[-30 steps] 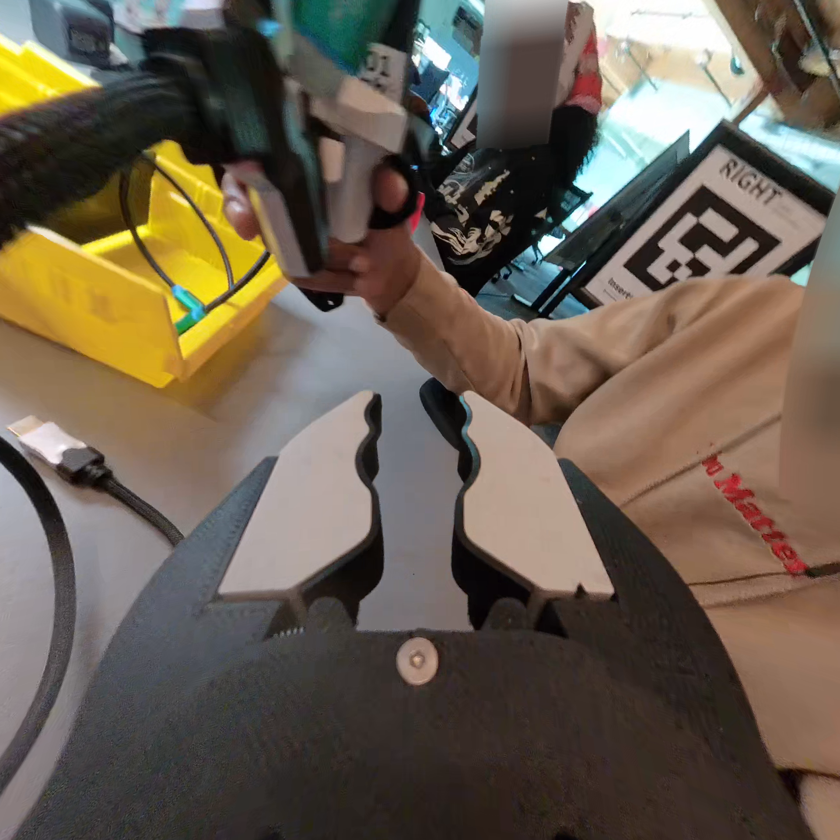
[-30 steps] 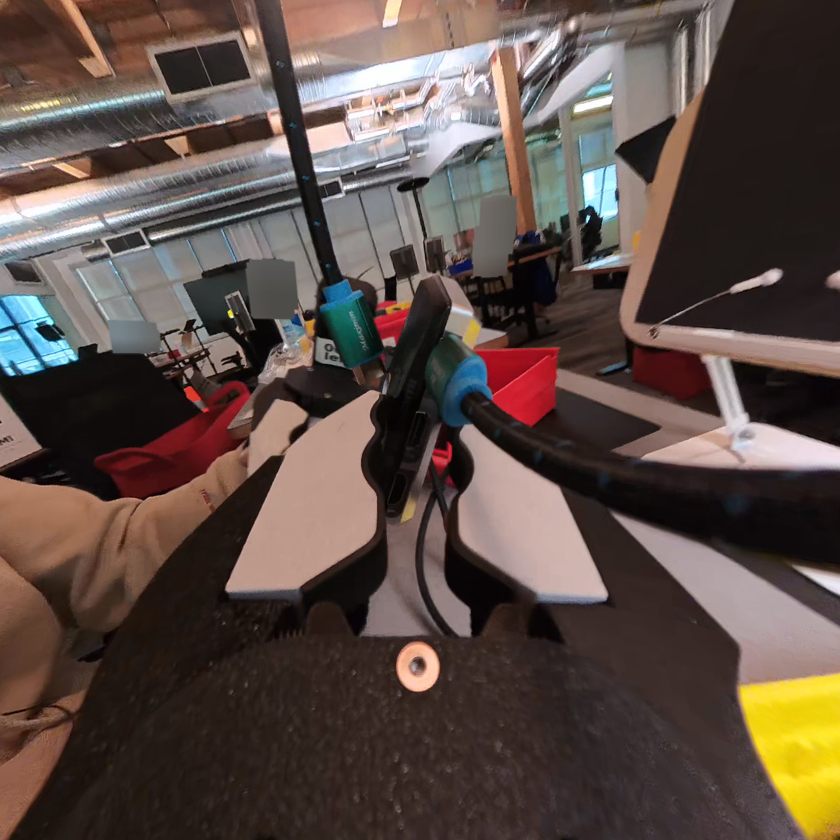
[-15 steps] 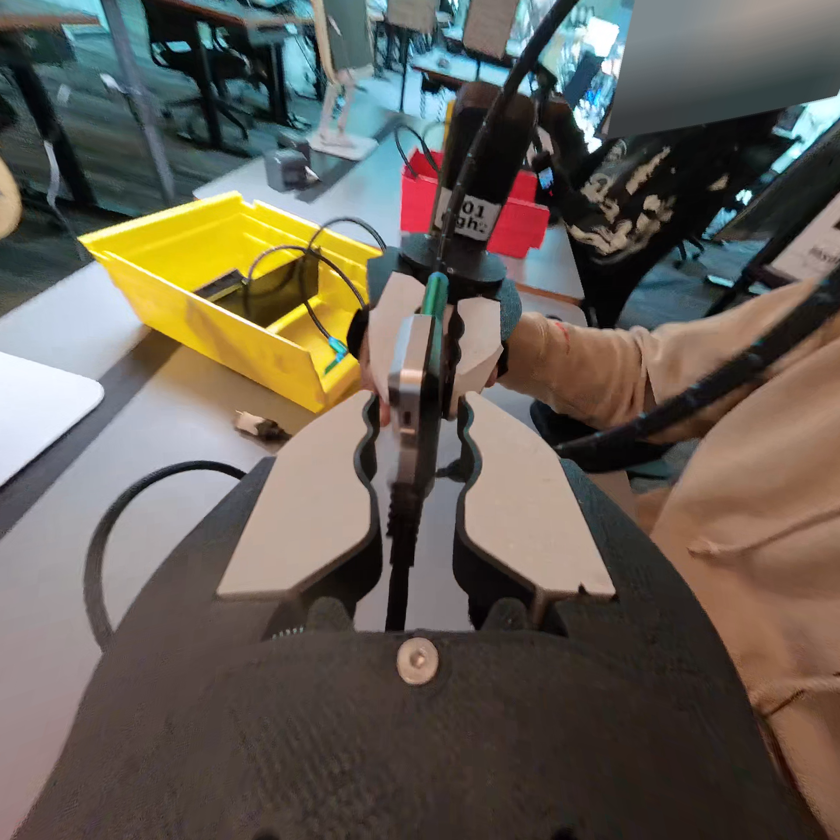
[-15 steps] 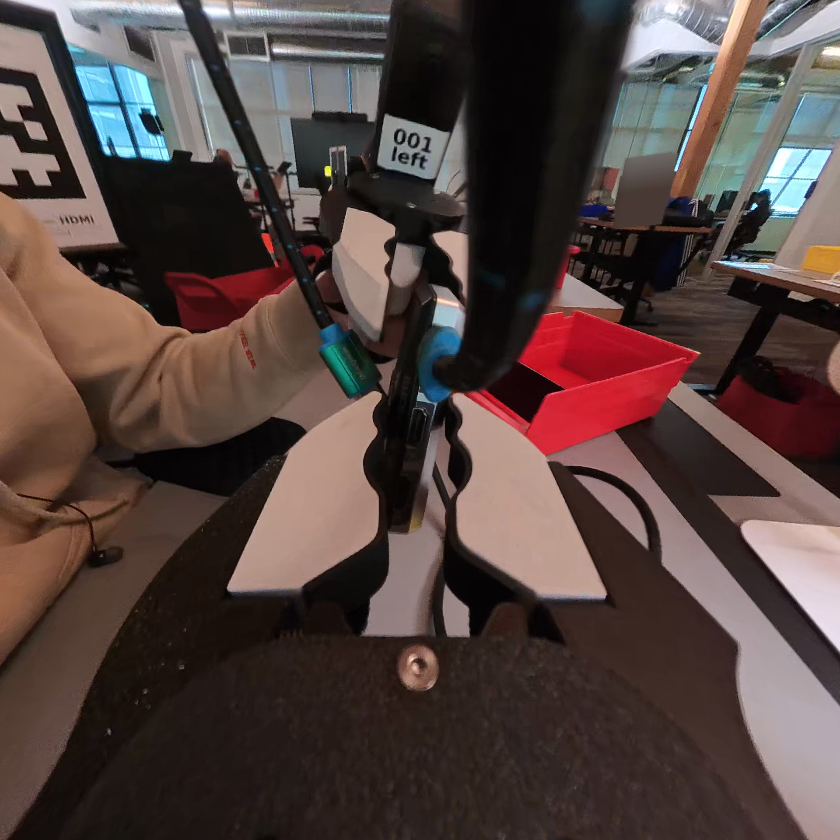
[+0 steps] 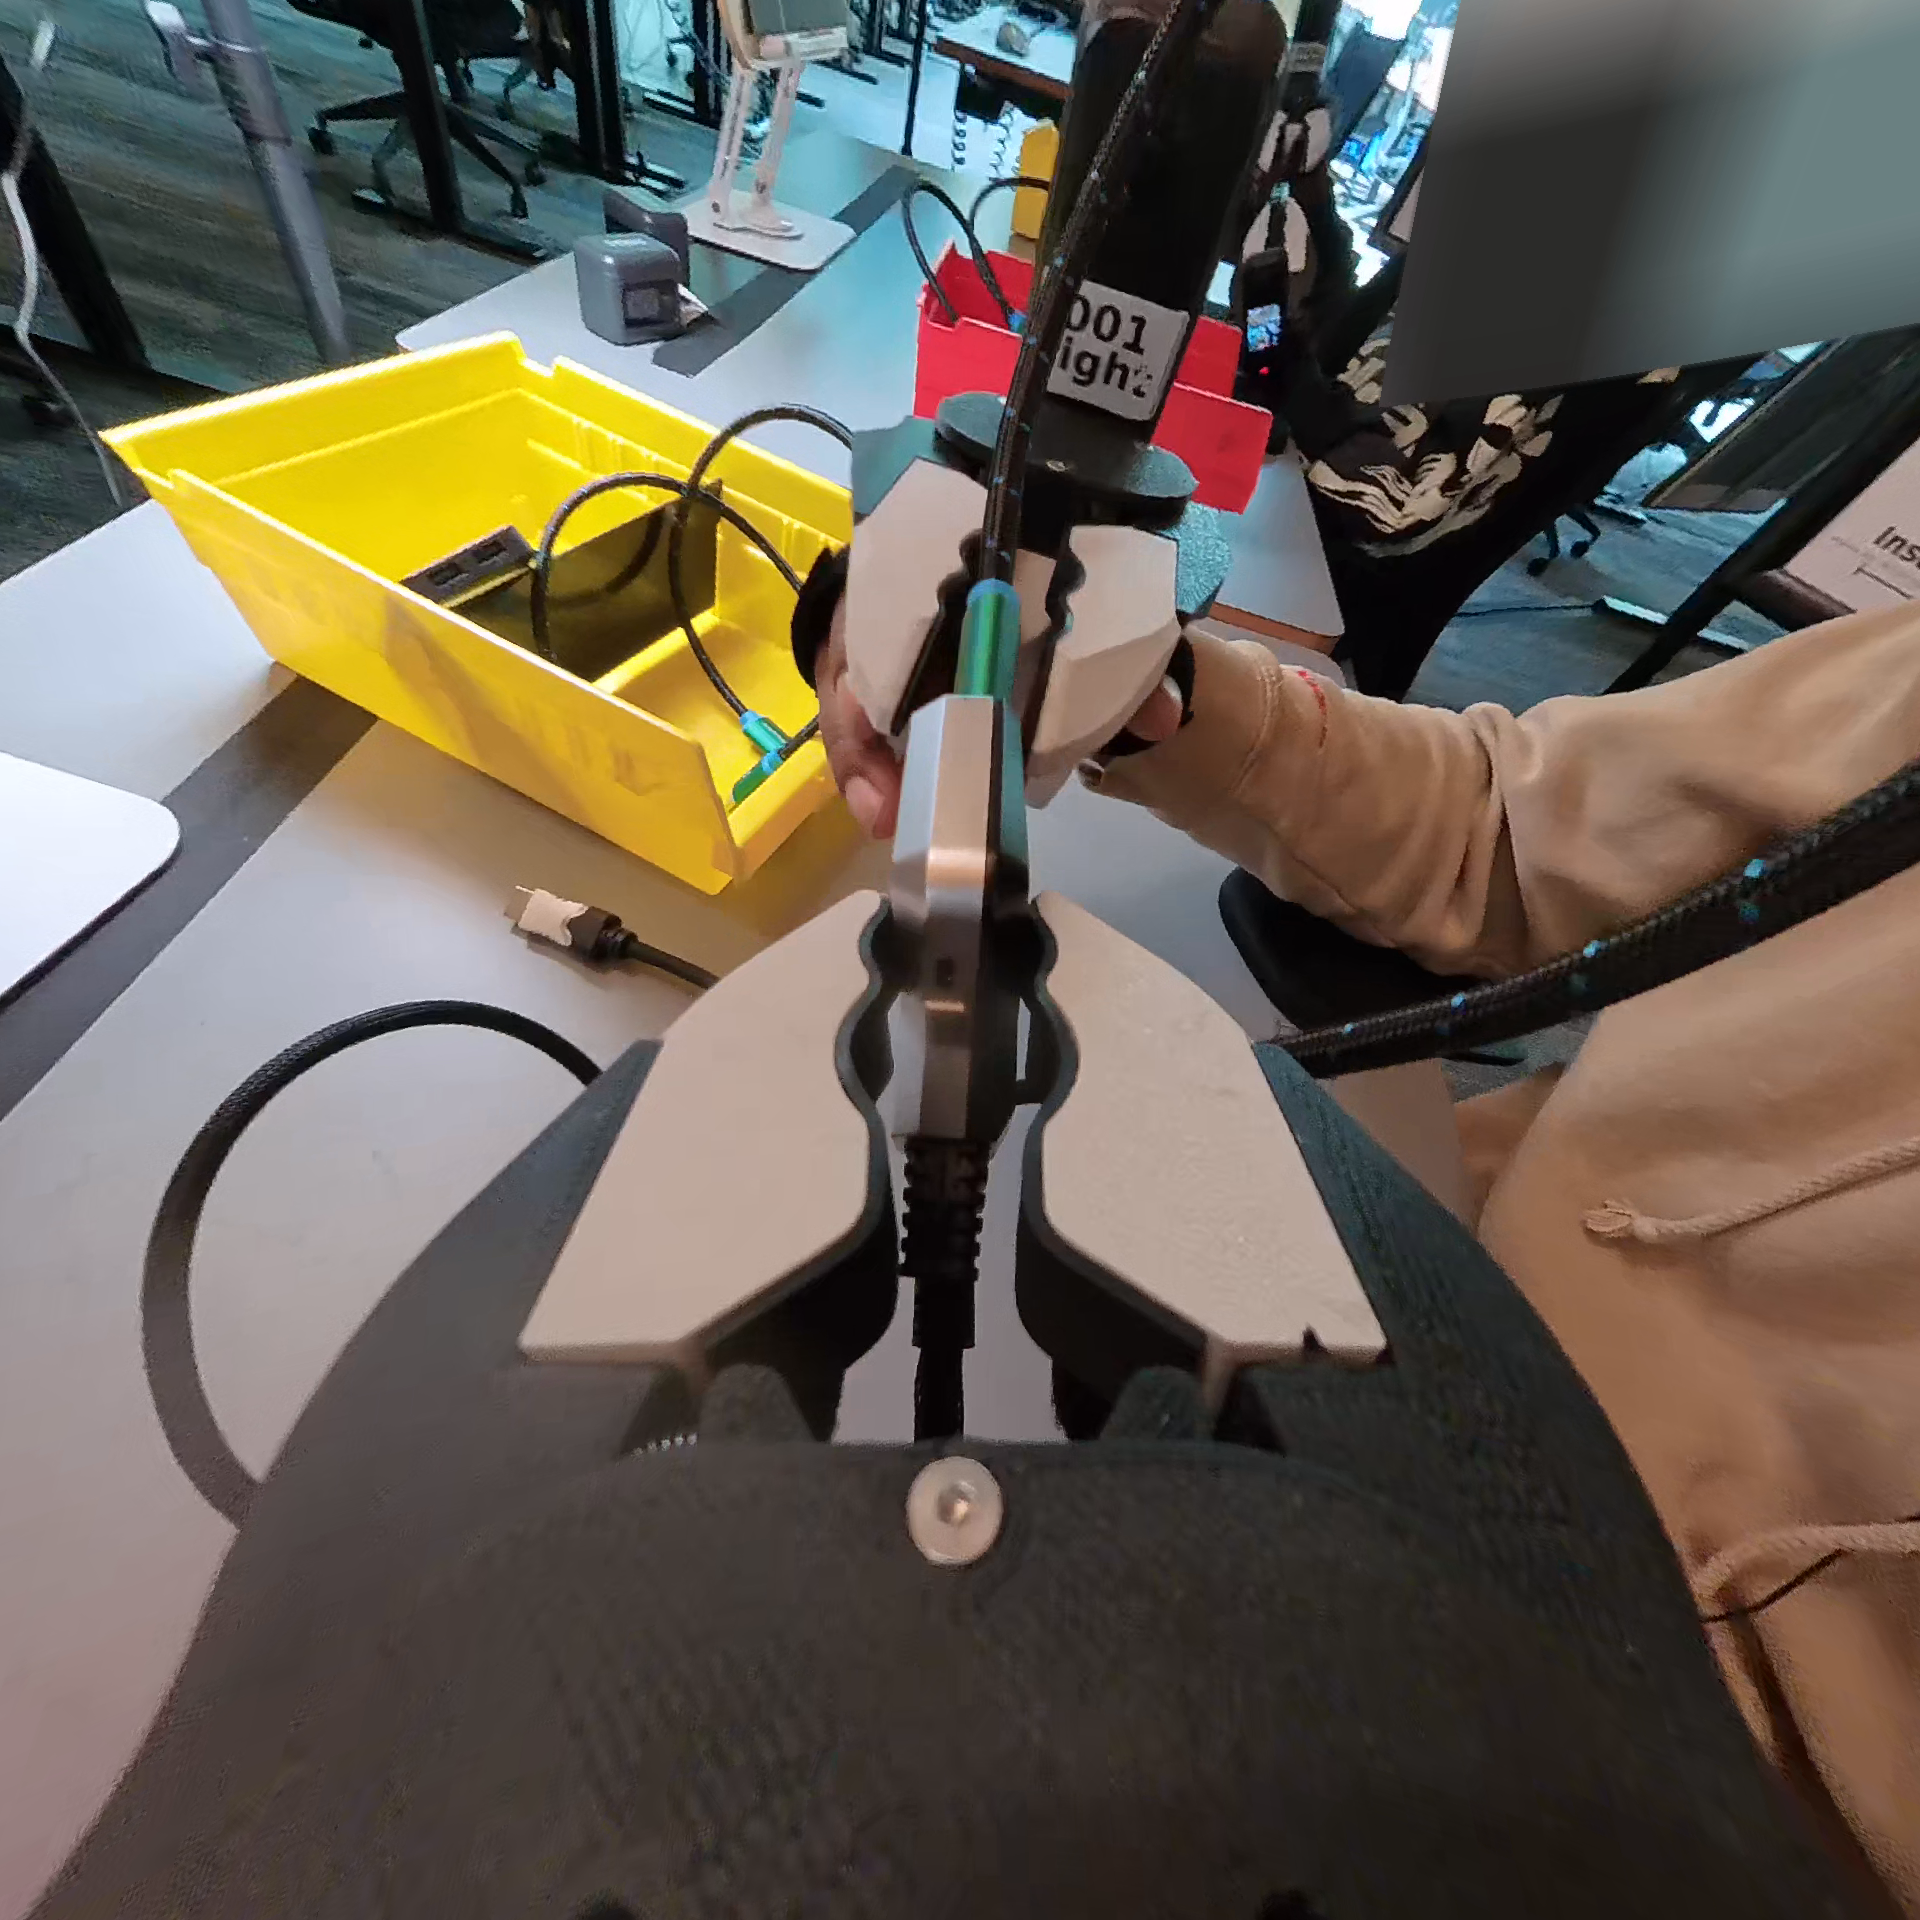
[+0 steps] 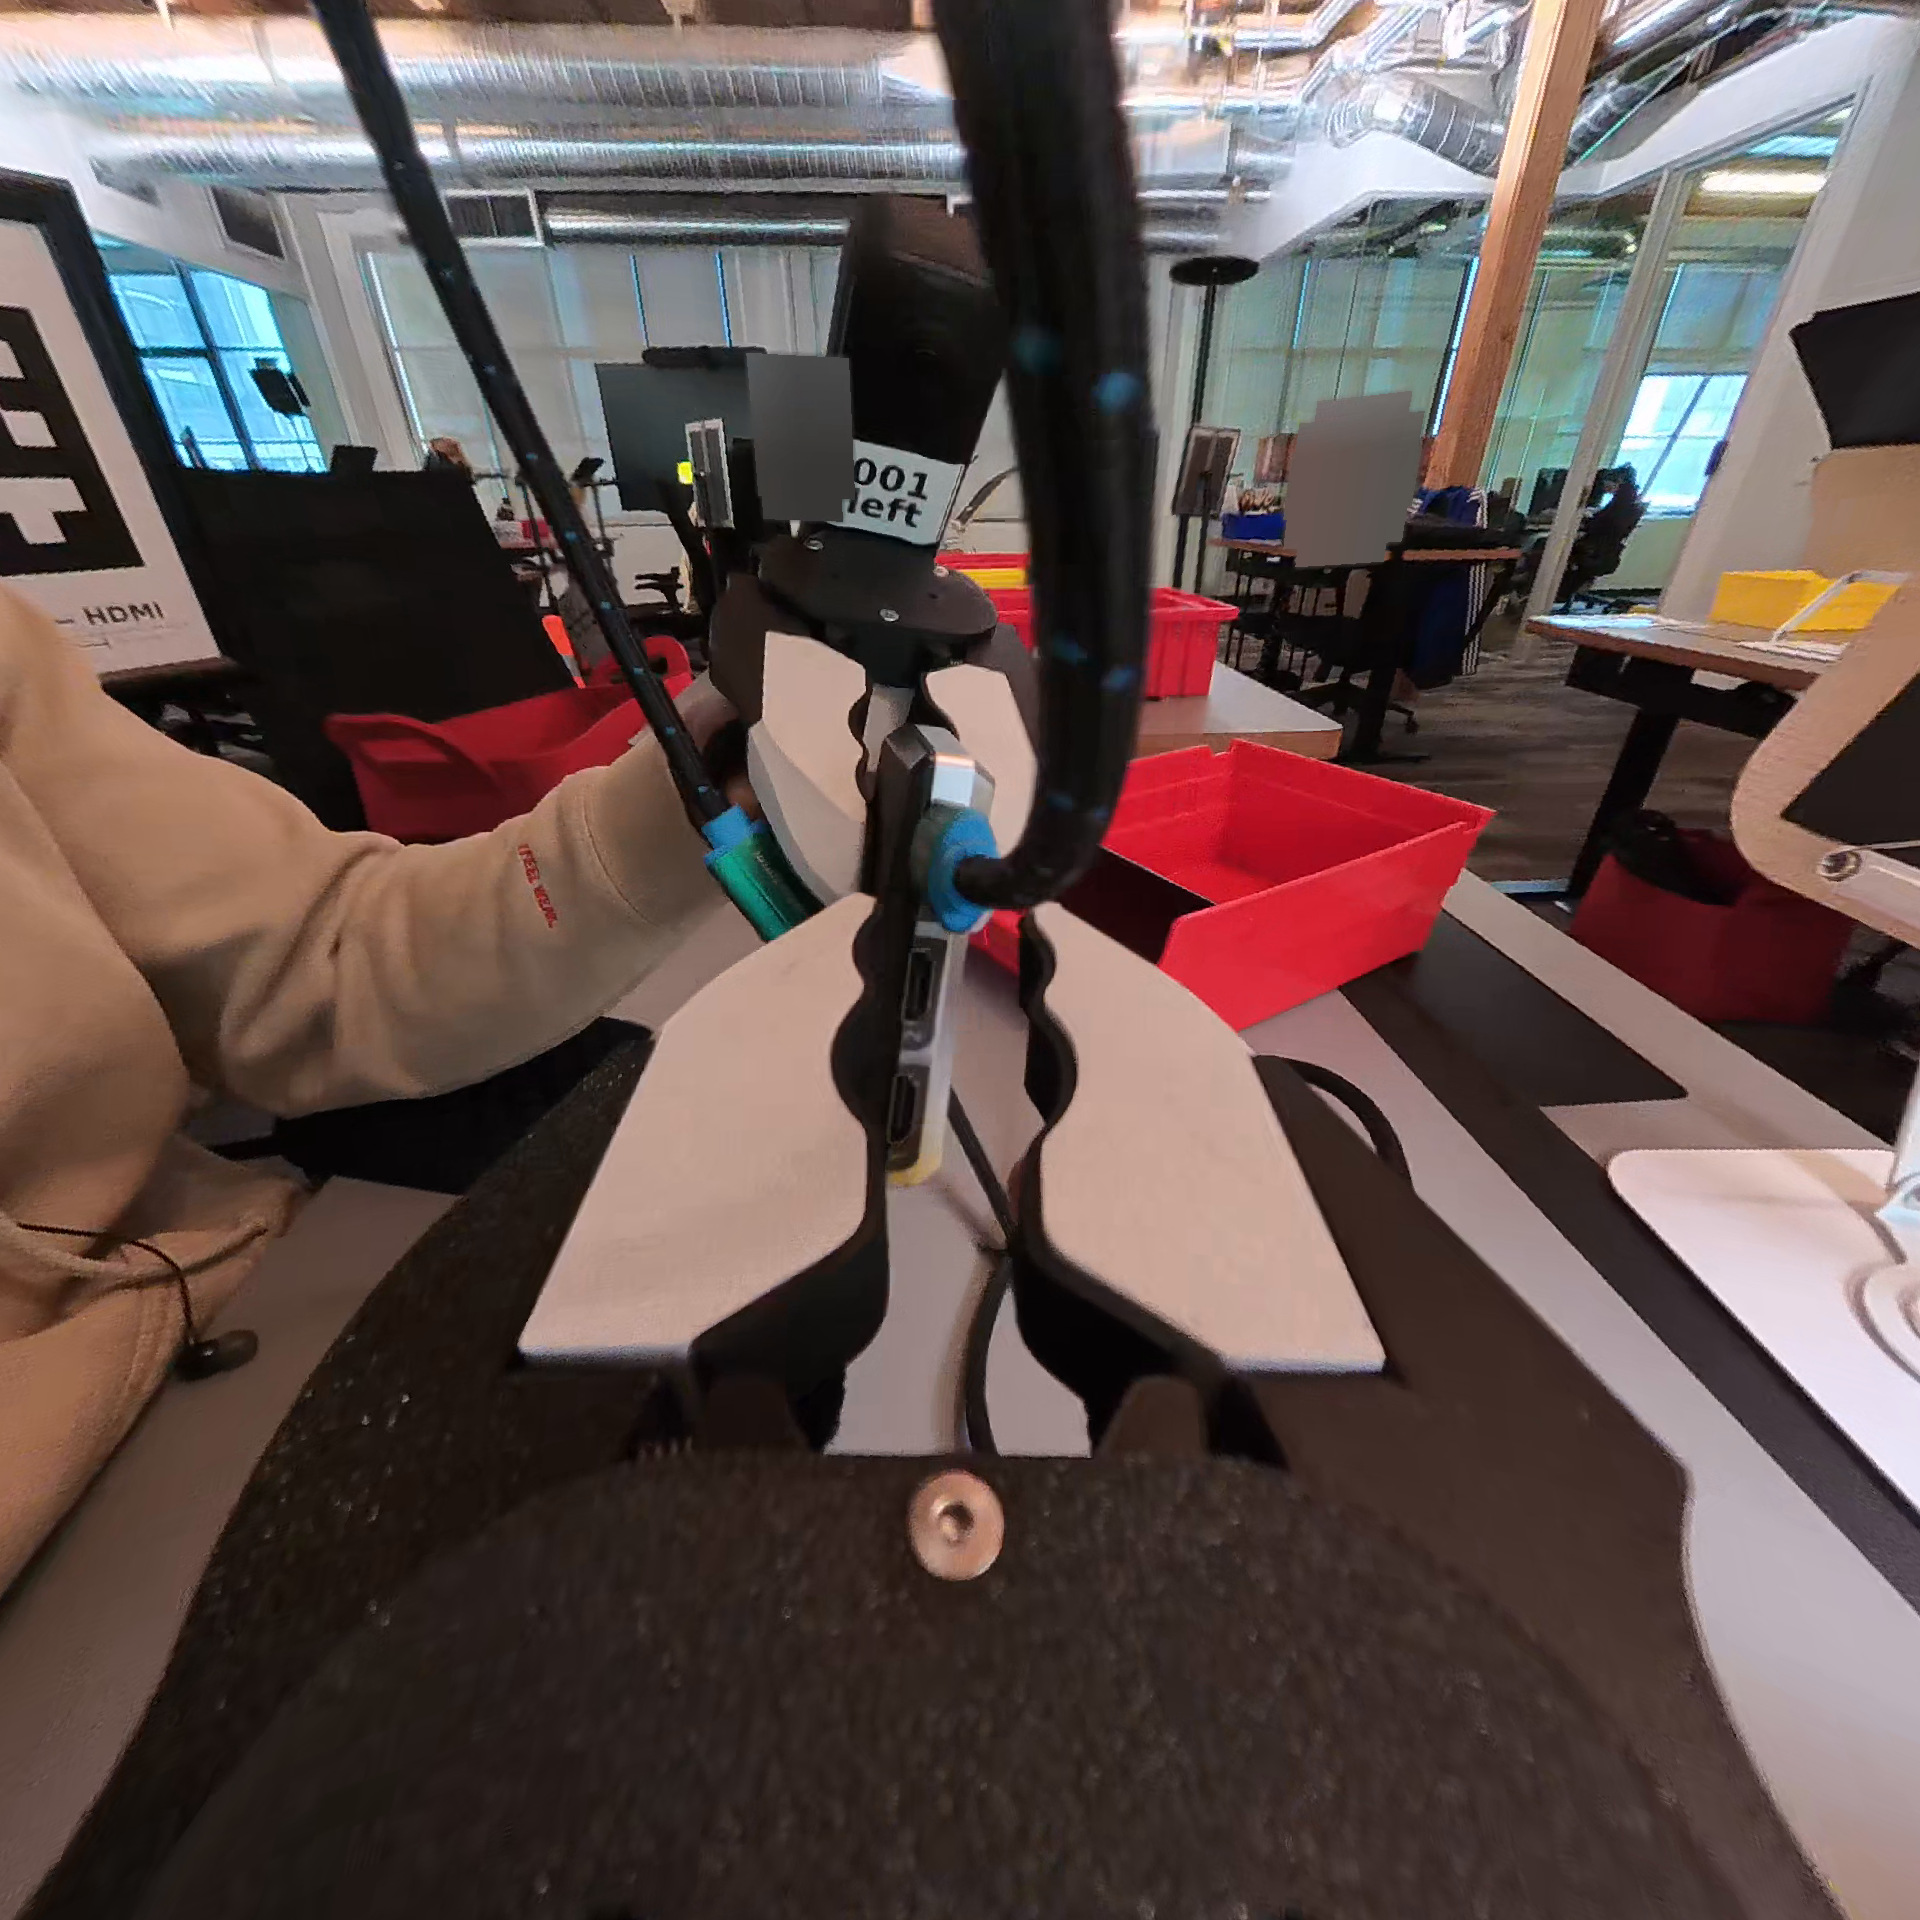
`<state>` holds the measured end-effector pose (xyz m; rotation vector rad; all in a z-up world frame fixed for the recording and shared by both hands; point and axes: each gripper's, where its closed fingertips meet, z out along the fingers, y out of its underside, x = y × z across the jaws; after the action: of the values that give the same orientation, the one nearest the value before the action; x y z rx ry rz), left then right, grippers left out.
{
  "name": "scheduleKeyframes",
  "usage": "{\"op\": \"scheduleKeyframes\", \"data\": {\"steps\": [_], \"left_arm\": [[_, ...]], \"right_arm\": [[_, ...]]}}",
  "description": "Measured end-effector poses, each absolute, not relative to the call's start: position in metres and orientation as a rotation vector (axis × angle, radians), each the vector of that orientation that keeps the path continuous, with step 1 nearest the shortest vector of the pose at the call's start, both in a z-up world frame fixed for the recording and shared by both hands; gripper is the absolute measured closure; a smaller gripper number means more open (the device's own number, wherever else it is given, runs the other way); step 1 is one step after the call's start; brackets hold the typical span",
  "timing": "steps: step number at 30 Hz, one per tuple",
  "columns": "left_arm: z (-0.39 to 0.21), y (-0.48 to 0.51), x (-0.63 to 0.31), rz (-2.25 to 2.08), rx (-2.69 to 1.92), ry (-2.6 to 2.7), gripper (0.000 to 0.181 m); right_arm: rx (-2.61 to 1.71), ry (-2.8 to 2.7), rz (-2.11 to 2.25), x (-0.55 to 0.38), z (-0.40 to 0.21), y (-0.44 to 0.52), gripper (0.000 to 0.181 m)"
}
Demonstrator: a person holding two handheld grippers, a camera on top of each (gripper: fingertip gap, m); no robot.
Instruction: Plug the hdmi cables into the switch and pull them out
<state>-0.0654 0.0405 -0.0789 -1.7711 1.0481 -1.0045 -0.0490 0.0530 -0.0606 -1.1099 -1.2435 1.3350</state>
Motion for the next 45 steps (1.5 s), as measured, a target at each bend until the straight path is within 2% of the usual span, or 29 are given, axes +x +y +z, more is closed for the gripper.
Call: {"op": "scheduleKeyframes", "data": {"steps": [5,16,19,22,27,32,40,42,45], "left_arm": [[-0.085,0.037,-0.059,-1.005,-1.782,1.092,0.159],[-0.074,0.036,-0.049,-1.036,-1.711,1.088,0.158],[-0.054,0.055,-0.105,-1.025,-1.680,0.877,0.159],[-0.046,0.056,-0.147,-0.909,-1.692,0.831,0.159],[-0.047,0.064,-0.148,-0.951,-1.697,0.753,0.159],[-0.052,0.064,-0.138,-0.959,-1.711,0.777,0.159],[-0.058,0.066,-0.139,-0.970,-1.735,0.773,0.159],[-0.059,0.066,-0.138,-0.974,-1.740,0.775,0.159],[-0.061,0.067,-0.138,-0.973,-1.749,0.779,0.159]], "right_arm": [[-1.060,-1.228,1.417,-0.048,-0.054,0.046,0.169],[-1.002,-1.292,1.392,-0.033,-0.045,0.043,0.170],[-0.938,-1.037,1.475,0.024,-0.011,0.077,0.170],[-1.152,-0.931,1.072,0.084,-0.011,0.126,0.170],[-1.537,-0.837,0.678,0.139,-0.037,0.171,0.170],[-1.845,-0.825,0.807,0.146,-0.070,0.163,0.170],[-2.270,-0.767,0.493,0.174,-0.146,0.185,0.170],[-2.278,-0.730,0.381,0.184,-0.149,0.195,0.167],[-2.214,-0.649,0.213,0.201,-0.134,0.208,0.150]]}}
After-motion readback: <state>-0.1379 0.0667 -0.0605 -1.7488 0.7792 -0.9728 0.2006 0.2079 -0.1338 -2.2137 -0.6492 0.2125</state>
